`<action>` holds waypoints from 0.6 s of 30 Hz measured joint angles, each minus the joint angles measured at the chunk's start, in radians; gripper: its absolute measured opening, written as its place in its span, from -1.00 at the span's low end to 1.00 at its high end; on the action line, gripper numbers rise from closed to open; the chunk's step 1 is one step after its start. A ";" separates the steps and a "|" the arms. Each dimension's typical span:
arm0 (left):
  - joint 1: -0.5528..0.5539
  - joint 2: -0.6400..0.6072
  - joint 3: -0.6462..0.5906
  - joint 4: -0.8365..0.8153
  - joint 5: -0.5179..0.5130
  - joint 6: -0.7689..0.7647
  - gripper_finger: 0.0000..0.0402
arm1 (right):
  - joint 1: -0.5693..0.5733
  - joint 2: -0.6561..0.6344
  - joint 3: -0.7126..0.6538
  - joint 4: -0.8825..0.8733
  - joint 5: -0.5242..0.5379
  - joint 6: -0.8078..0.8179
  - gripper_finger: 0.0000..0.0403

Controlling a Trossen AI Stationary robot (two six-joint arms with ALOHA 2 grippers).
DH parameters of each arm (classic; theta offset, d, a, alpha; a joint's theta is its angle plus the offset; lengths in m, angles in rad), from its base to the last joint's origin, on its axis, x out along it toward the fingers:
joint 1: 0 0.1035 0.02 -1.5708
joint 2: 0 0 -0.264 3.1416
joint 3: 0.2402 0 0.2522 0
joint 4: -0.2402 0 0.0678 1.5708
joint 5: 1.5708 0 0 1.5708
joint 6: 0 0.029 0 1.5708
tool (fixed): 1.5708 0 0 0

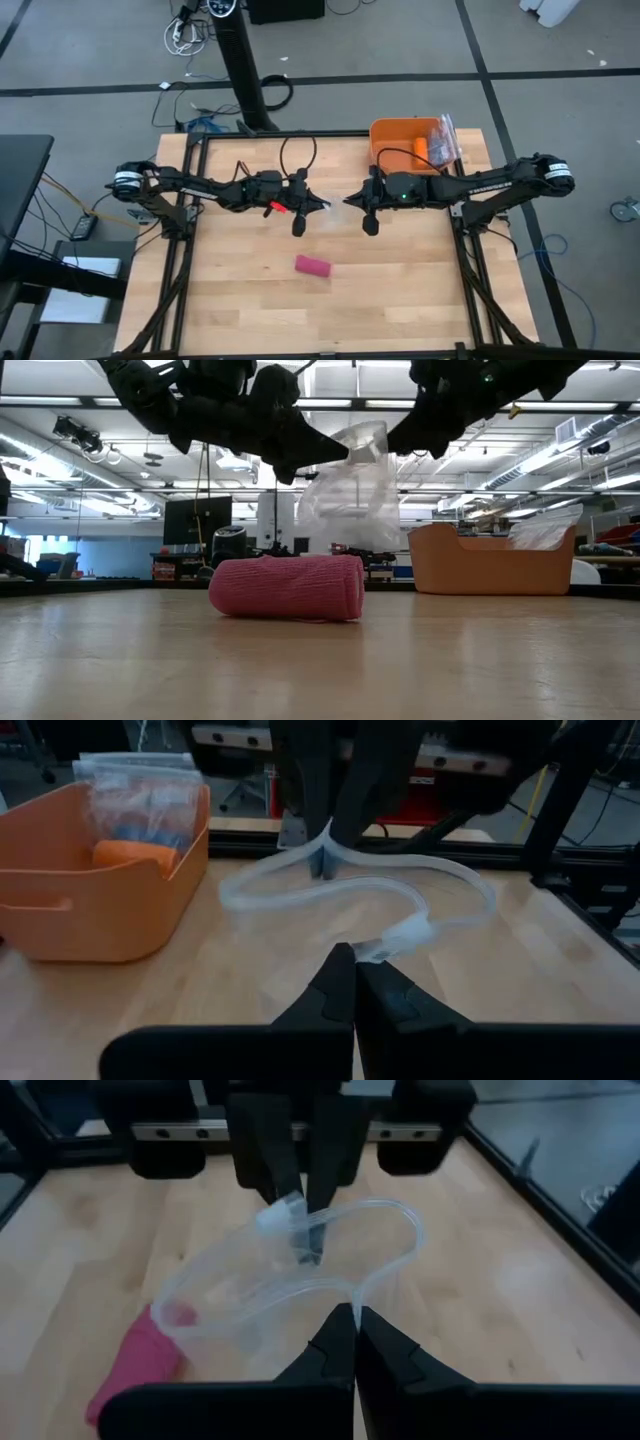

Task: Roll bandage
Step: Open the transparent zip bag

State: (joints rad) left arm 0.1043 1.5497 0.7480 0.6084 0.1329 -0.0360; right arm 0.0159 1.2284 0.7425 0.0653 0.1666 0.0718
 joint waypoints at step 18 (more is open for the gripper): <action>0.000 -0.008 -0.007 -0.059 -0.012 -0.020 -1.00 | 0.104 -0.028 0.000 -0.150 0.100 0.097 -0.99</action>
State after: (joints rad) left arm 0.1043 1.5414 0.7406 0.5493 0.1204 -0.0562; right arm 0.1203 1.2007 0.7422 -0.0846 0.2668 0.1684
